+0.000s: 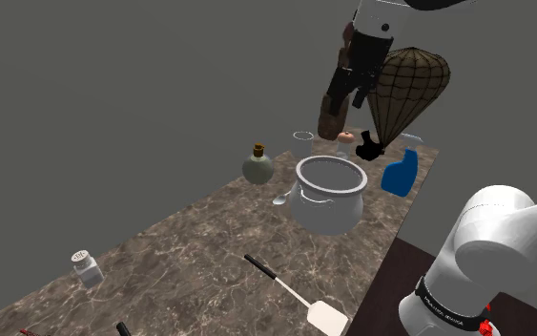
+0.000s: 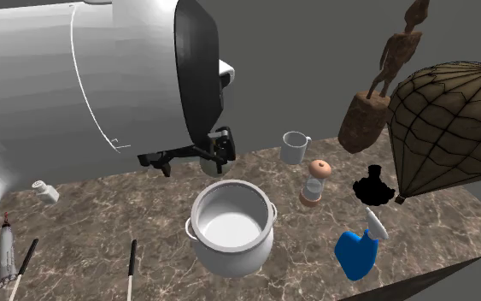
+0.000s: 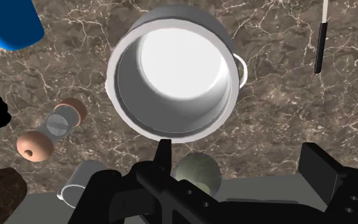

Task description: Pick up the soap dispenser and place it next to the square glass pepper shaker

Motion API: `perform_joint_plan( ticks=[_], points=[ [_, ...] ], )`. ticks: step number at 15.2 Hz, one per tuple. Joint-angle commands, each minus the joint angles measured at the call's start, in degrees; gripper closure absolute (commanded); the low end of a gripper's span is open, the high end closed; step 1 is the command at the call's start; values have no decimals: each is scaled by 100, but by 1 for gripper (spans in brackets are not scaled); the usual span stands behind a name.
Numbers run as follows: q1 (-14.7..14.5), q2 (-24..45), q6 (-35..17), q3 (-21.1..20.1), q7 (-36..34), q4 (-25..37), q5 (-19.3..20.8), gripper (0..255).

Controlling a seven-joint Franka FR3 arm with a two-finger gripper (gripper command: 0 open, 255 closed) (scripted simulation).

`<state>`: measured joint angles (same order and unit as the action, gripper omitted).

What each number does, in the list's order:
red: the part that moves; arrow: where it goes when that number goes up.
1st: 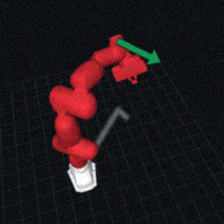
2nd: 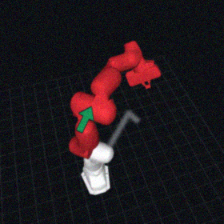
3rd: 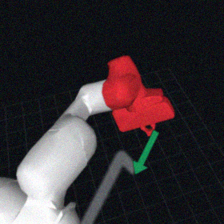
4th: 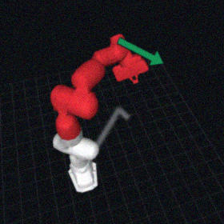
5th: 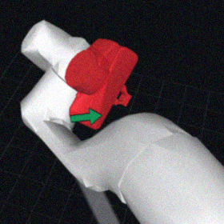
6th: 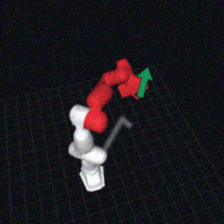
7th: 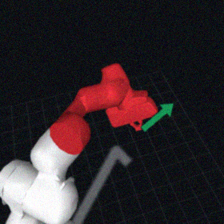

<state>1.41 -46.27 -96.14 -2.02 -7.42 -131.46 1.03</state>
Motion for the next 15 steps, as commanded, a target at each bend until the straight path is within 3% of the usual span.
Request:
perform_joint_plan(
  ticks=[1, 15],
  points=[
    [0, 0, 0, 0, 0, 0, 0, 0],
    [24, 2832, -1712, 419, 584, 830, -64, 0]
  ],
)
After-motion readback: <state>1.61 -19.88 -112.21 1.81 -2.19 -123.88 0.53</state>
